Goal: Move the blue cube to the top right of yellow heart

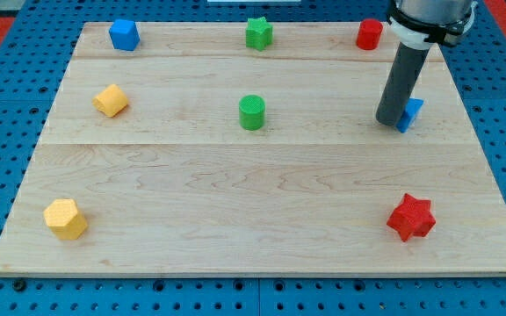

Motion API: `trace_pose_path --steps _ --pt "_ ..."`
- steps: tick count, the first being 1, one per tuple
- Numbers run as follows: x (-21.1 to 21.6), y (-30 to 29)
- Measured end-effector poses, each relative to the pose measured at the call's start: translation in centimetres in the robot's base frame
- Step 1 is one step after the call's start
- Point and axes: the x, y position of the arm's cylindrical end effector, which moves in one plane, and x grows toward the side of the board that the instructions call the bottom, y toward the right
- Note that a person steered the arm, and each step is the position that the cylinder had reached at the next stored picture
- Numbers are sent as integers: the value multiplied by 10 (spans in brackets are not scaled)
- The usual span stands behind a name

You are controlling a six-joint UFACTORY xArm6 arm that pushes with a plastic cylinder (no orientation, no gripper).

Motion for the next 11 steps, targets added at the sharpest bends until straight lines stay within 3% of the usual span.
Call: trace_pose_path --steps 1,2,4,5,7,9,10,11 --pt "1 12" --pt "0 -46" --pt "-96 -164" --pt "-111 -248" --pt "-211 -297" --pt "-212 -321" --pt "-212 -367" --pt "-213 -452"
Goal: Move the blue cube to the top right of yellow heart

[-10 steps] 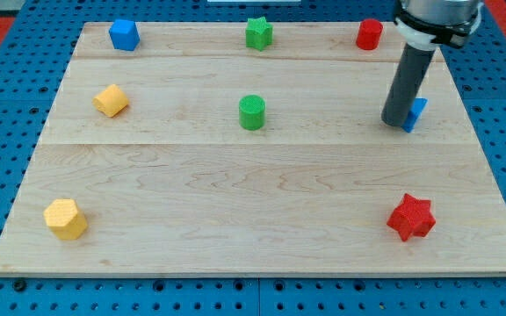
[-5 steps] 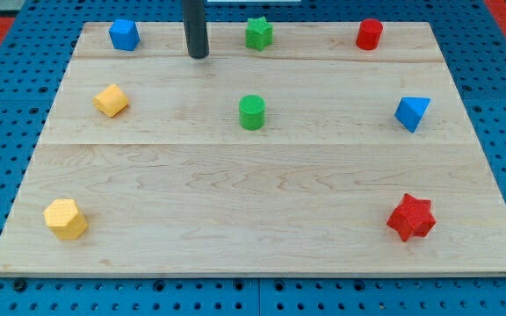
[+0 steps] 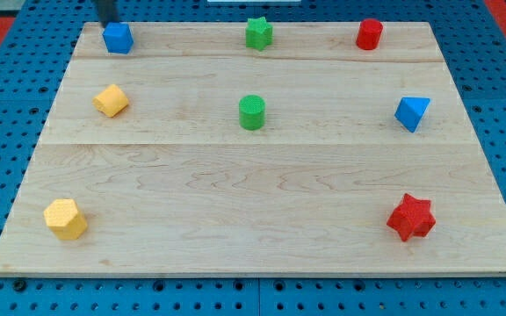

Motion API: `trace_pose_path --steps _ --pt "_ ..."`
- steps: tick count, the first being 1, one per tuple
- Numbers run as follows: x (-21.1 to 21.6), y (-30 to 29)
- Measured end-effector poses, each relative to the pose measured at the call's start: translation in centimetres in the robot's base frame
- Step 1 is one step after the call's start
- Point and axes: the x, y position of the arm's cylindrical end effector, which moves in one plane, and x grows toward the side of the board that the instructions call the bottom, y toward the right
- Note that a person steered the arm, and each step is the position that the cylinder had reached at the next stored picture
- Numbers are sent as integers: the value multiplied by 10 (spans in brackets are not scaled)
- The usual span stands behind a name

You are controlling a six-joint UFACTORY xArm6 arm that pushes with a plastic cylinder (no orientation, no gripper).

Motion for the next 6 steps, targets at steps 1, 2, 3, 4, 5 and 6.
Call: trace_pose_path --steps 1,2,3,4,5,6 --pt "11 -28" --pt "13 22" --pt "29 93" --pt "47 87" --pt "77 87" --pt "100 108"
